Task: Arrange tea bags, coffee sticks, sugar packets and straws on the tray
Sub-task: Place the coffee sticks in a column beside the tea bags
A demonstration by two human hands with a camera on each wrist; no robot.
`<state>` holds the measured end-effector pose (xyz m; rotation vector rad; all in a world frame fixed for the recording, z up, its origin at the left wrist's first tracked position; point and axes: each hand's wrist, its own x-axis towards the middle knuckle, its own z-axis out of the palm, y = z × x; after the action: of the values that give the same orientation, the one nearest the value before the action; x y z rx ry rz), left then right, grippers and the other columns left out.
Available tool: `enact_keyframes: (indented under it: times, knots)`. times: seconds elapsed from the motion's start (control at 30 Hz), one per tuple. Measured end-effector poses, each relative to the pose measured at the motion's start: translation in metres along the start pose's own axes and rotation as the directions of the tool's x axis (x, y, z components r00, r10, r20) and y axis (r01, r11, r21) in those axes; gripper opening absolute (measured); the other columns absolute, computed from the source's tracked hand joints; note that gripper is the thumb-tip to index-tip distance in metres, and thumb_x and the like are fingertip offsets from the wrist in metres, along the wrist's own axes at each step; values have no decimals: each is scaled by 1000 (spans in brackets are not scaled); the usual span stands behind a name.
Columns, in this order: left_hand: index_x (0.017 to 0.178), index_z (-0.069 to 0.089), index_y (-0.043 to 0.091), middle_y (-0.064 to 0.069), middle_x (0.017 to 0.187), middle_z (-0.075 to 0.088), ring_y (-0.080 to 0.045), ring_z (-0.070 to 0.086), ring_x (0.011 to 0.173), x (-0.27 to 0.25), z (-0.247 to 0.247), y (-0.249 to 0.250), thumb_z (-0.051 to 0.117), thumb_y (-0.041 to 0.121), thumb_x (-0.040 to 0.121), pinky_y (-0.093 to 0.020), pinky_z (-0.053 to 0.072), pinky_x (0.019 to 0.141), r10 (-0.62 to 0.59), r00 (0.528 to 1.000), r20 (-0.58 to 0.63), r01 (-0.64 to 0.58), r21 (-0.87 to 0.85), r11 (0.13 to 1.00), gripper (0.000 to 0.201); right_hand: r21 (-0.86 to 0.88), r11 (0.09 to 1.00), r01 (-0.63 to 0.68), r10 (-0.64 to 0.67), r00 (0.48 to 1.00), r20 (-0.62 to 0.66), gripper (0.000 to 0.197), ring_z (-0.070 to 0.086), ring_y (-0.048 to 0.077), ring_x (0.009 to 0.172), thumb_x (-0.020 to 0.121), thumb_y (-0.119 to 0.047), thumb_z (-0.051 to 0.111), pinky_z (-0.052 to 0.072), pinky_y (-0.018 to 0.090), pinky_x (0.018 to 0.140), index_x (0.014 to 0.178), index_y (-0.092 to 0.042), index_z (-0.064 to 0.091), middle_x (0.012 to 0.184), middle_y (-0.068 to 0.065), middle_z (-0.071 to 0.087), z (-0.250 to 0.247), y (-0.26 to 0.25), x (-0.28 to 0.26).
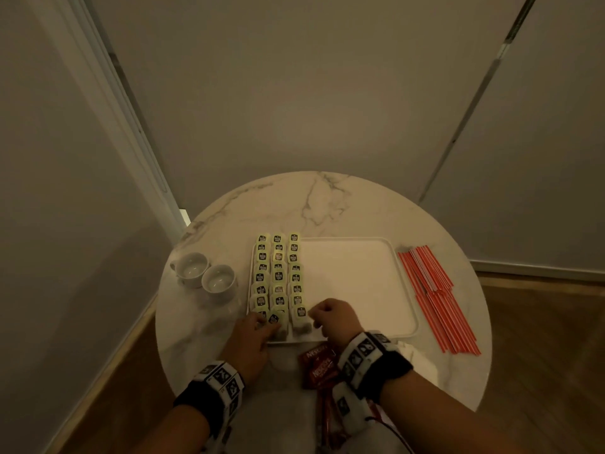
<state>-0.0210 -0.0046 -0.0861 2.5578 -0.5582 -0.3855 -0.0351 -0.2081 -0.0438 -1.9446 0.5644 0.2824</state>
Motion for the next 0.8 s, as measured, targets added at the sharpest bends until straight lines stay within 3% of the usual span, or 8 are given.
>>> enact_keyframes:
  times: [0.07,0.13,0.33,0.6,0.8]
  knots:
    - [138,46,32,-4,146,29,-25,28,135,-2,3,5,53,20,91,-34,28,114,-16,999,41,12,84,996,49,90,996,-13,15,1000,-15,14,49,13,53,89,-17,63,40,21,46,85,-3,67,68,2,63,-25,1,-9]
    - [140,41,39,-2,152,22,-26,21,138,-5,5,11,48,30,93,-34,24,115,-49,997,64,38,171,985,48,119,993,-12,16,999,-32,18,49,14,55,90,-19,62,37,20,42,89,-2,67,71,2,64,-47,4,-17]
    - [142,28,48,2,153,18,-25,19,136,-10,9,24,43,32,92,-38,29,110,-158,985,73,131,290,948,55,128,992,12,-4,998,-66,16,50,15,53,91,-17,61,39,22,45,86,-4,67,73,5,65,-82,22,-36]
    - [143,25,45,4,154,19,-26,22,135,-23,12,45,46,25,90,-41,27,105,-238,971,10,216,383,898,61,56,997,52,-53,998,19,13,52,6,48,92,-9,60,37,13,41,89,2,67,71,9,62,-101,33,-43]
    - [145,20,45,5,152,22,-25,22,133,-24,10,53,55,39,84,-42,28,104,-283,959,4,260,388,884,71,-75,993,89,-82,993,88,10,51,1,47,90,-13,61,37,13,45,85,-7,68,67,3,65,-105,43,-36]
